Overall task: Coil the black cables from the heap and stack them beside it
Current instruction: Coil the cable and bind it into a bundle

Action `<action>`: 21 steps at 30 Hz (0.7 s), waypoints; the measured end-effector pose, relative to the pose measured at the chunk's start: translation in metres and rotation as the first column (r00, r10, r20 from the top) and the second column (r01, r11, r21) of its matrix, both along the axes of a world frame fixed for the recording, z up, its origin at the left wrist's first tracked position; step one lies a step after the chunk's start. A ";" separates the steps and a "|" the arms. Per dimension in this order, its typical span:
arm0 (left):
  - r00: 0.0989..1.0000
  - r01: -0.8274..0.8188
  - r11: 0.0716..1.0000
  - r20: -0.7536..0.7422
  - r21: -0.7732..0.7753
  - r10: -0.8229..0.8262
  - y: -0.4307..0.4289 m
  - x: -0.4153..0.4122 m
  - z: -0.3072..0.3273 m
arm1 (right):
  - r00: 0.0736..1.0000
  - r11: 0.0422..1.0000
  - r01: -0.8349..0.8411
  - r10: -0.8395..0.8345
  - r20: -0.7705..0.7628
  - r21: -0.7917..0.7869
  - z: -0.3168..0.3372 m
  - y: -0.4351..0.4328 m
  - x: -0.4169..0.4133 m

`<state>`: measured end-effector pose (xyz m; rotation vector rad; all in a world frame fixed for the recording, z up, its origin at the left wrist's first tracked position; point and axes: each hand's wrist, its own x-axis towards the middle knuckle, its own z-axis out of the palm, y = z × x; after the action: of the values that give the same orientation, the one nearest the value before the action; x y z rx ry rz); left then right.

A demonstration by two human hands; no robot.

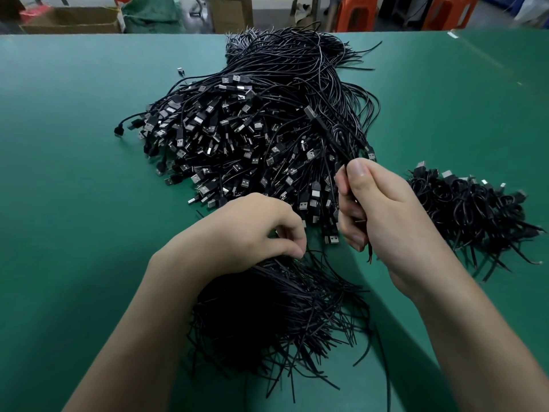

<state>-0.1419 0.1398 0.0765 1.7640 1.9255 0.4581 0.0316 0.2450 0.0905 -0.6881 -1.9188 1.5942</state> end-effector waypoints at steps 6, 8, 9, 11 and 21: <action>0.994 -0.111 0.994 0.024 0.009 0.110 -0.004 -0.005 0.004 | 1.000 1.000 0.012 -0.012 -0.001 -0.015 -0.001 0.002 0.001; 0.979 -0.203 0.977 0.026 0.058 0.202 -0.006 -0.007 0.007 | 1.000 1.000 0.018 -0.018 -0.004 -0.014 0.000 0.003 0.002; 0.968 -0.250 0.961 0.036 0.116 0.248 -0.006 -0.007 0.010 | 1.000 1.000 0.023 -0.023 -0.008 -0.013 0.000 0.003 0.002; 0.942 -0.336 0.904 0.097 0.265 0.322 -0.007 -0.004 0.015 | 0.999 1.000 0.027 -0.027 -0.017 -0.012 0.001 0.003 0.002; 0.628 -0.461 0.855 0.768 0.236 0.127 0.003 0.026 0.024 | 0.999 0.996 -0.019 0.022 -0.029 0.082 0.003 -0.005 -0.002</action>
<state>-0.1159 0.1431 0.1004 1.1324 1.5561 1.5505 0.0300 0.2405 0.0933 -0.6092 -1.9631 1.5209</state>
